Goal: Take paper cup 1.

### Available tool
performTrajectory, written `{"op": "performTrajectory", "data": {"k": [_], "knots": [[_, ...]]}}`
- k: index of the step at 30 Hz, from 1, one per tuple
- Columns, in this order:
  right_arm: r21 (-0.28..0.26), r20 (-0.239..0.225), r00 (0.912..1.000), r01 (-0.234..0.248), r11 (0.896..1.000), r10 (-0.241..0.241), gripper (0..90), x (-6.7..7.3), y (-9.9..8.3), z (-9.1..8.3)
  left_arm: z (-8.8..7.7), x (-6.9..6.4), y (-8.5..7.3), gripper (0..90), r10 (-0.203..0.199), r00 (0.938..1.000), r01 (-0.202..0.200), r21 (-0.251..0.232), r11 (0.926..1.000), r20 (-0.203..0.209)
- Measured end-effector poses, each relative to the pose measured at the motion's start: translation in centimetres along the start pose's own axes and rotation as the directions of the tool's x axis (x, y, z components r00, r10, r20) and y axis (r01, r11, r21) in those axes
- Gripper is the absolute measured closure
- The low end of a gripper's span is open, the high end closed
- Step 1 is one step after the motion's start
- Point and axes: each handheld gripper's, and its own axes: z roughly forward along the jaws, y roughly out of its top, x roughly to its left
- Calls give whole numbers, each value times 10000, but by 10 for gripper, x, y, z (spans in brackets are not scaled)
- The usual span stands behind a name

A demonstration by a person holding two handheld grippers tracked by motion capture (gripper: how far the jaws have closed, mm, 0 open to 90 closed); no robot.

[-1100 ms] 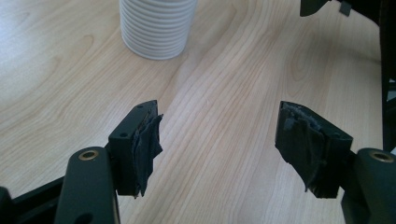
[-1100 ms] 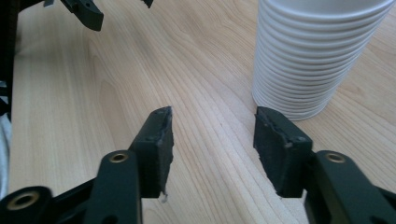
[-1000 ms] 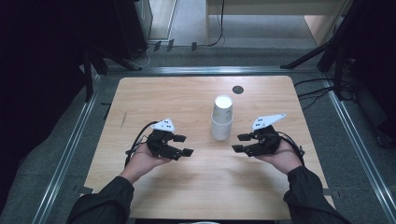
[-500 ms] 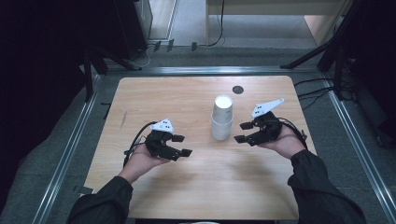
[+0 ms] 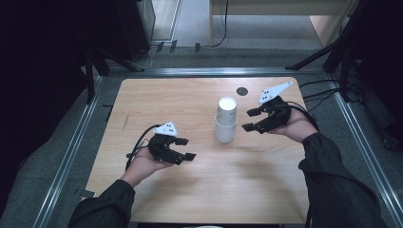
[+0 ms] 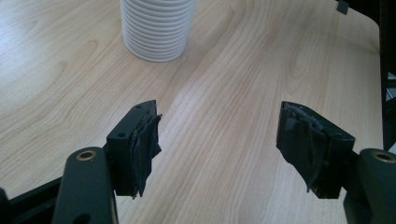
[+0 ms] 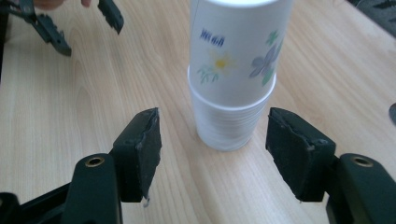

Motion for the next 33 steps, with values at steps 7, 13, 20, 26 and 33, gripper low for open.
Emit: {"op": "performTrajectory", "data": {"k": [7, 13, 20, 26, 33], "knots": [[29, -10, 10000, 91, 10000, -91, 337, -9, 14, -3, 1, -1, 0, 297, 76, 10000, -76, 73, 9999, 25], [274, -90, 9999, 87, 9996, -84, 317, -18, 32, -2, 0, -2, 0, 297, 88, 9999, -88, 55, 9999, 81], [891, -285, 9989, 387, 9953, -363, 287, -22, 52, 8, -1, -2, -1, 297, 72, 9999, -73, 66, 10000, 91], [1486, -371, 9976, 629, 9869, -580, 267, -24, 64, 19, 0, -2, -1, 297, 87, 9999, -88, 144, 9999, 105], [2106, -528, 9947, 979, 9727, -887, 265, -19, 76, 35, -1, -3, -2, 297, 140, 9998, -142, 197, 9997, 132]]}}
